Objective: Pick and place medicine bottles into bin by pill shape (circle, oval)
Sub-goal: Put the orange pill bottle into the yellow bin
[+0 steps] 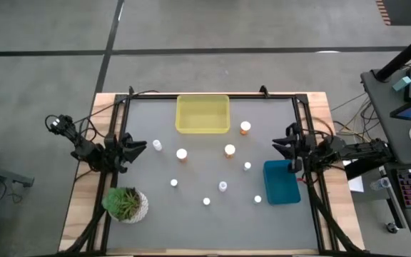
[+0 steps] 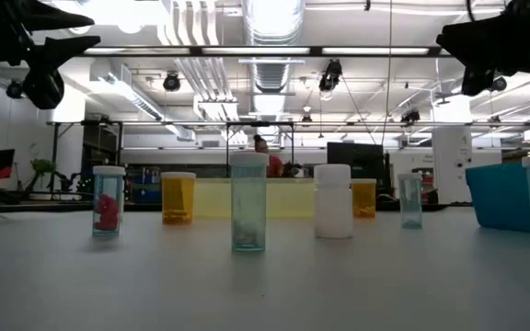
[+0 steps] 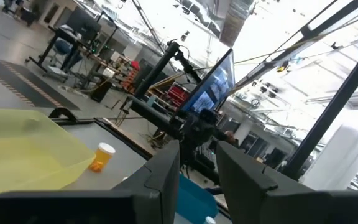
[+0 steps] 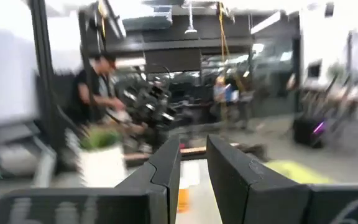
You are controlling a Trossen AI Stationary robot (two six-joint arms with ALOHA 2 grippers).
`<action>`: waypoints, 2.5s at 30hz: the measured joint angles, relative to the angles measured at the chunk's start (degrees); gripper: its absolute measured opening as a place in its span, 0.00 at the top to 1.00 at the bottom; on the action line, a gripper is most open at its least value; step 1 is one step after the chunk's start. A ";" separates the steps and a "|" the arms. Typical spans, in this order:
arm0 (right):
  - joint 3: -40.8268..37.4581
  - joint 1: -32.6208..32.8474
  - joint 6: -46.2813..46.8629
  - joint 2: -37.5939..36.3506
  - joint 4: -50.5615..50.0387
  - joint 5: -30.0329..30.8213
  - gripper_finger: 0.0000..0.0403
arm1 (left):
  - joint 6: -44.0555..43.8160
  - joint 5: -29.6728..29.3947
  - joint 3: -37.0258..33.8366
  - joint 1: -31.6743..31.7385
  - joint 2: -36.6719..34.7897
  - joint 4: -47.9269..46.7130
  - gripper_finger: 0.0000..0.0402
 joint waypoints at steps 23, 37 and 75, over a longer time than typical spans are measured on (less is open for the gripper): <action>-0.01 -0.03 0.06 -0.07 1.88 0.32 0.83 | 40.94 -6.50 0.30 0.08 0.87 18.17 0.77; 0.00 -0.03 2.92 3.49 11.52 12.20 0.83 | 61.99 -7.61 0.37 0.09 0.90 24.92 0.77; 32.76 -0.09 8.25 49.65 0.76 19.59 0.83 | 56.94 5.67 0.24 0.07 8.42 31.91 0.77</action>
